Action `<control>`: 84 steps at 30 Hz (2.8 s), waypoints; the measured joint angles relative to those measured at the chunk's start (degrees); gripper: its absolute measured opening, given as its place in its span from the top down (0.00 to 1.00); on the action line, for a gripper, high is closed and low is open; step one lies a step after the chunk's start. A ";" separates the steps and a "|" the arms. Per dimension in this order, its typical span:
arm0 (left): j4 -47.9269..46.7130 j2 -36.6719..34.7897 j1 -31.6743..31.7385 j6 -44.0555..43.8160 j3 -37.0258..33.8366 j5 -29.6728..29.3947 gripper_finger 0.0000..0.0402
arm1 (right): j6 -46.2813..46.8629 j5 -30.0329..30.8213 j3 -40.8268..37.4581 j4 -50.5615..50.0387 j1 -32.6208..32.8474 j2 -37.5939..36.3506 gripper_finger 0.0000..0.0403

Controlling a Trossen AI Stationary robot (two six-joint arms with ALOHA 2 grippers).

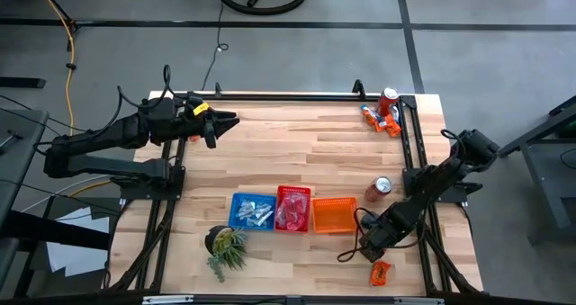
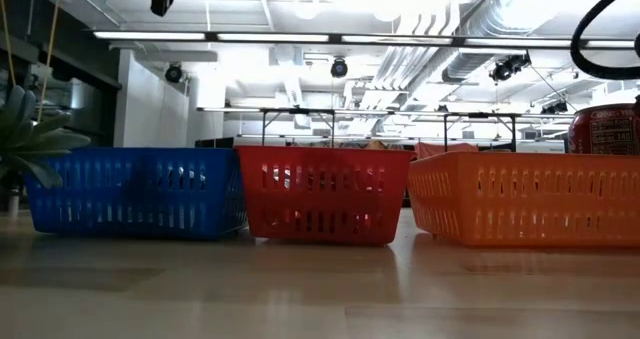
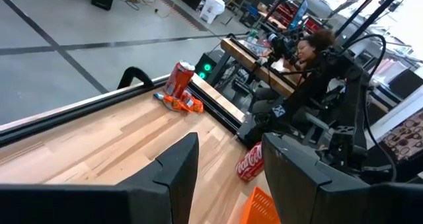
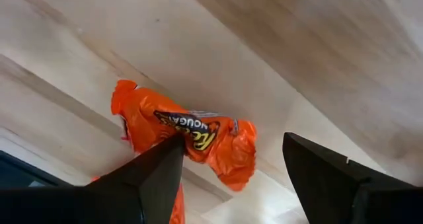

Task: Sort candy
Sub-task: Put the orange candy pack into the orange bin

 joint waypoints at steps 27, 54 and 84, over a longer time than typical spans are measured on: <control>11.80 -0.02 0.00 -1.17 0.00 -5.34 0.62 | -28.21 33.69 16.51 -10.79 1.59 -14.43 0.99; 11.54 -0.02 -0.02 0.44 0.00 -4.42 0.62 | -24.41 26.10 16.11 -9.91 -15.10 -3.30 0.45; 11.61 0.01 -0.02 0.18 0.00 -4.59 0.62 | 36.82 6.50 16.18 -5.85 12.15 9.43 0.40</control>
